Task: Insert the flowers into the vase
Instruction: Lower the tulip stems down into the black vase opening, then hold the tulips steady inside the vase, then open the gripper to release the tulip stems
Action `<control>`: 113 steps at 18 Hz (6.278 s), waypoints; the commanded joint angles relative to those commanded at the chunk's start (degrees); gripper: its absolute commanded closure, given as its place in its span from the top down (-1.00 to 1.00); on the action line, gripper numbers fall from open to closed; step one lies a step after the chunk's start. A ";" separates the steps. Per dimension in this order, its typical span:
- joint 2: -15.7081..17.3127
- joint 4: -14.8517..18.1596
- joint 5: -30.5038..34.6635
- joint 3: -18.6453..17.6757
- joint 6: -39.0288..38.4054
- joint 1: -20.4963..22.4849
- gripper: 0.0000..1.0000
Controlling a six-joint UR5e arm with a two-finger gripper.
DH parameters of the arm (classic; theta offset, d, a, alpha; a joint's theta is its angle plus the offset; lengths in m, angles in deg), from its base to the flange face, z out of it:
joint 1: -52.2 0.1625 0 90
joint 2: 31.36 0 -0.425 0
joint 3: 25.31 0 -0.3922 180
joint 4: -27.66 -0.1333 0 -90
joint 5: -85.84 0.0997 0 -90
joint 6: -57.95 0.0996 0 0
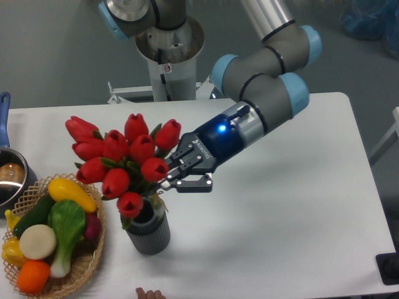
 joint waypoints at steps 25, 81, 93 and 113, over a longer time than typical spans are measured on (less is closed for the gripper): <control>-0.88 0.09 0.00 -3.87 2.81 -1.58 -0.63; -9.05 0.09 0.44 -8.70 18.46 -0.97 -0.57; -9.23 0.09 0.44 -8.70 20.04 -0.97 -0.25; -8.61 0.09 0.00 -7.30 20.66 2.11 1.00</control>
